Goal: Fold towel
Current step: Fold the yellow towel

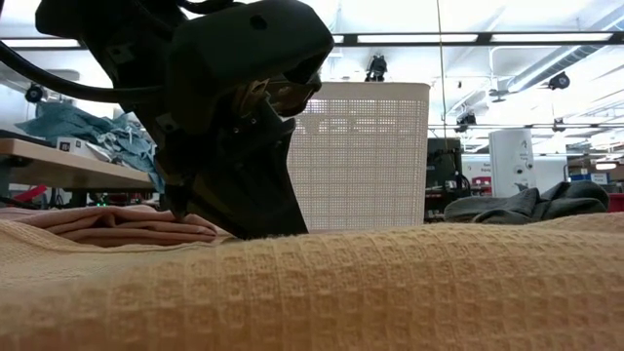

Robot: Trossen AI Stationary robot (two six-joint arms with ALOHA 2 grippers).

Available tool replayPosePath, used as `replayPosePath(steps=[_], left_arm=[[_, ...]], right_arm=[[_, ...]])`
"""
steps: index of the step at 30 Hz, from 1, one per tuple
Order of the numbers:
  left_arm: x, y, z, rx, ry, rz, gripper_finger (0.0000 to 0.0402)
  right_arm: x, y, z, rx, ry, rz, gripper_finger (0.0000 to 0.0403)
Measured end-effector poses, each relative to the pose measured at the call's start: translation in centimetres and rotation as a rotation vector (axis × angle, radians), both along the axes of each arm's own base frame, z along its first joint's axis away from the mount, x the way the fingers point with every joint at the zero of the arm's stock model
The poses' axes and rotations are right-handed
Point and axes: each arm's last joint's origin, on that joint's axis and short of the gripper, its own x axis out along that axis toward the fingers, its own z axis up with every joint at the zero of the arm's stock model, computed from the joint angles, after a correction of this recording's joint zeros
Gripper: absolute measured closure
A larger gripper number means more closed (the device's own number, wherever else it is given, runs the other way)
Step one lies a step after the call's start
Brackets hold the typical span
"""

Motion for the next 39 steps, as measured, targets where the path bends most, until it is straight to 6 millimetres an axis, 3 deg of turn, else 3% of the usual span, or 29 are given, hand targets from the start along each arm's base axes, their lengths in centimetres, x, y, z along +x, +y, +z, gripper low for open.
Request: replayPosePath(steps=[6, 13, 21, 25, 34, 39], left_arm=[[0.0, 0.0, 0.0, -0.006, 0.008, -0.010, 0.0365], [-0.1, 0.0, -0.1, -0.011, 0.008, -0.007, 0.0365], [-0.1, 0.0, -0.1, -0.013, 0.007, -0.006, 0.0365], [-0.1, 0.0, -0.1, -0.013, 0.007, -0.007, 0.0365], [-0.1, 0.0, -0.1, -0.015, 0.008, -0.009, 0.0365], [-0.1, 0.0, -0.1, -0.015, 0.008, -0.010, 0.0365]], right_arm=[[-0.2, 1.2, 1.4, 0.002, -0.009, 0.021, 0.0383], [-1.2, 2.2, 3.3, -0.062, 0.051, 0.010, 0.0401], [-1.7, 2.2, 3.3, -0.112, 0.023, 0.013, 0.0397], [-1.0, 2.3, 2.7, -0.040, -0.016, 0.025, 0.0369], [-1.0, 0.8, -0.1, -0.047, 0.107, -0.021, 0.0279], [-0.6, 1.0, -0.9, 0.005, 0.140, 0.043, 0.0278]])
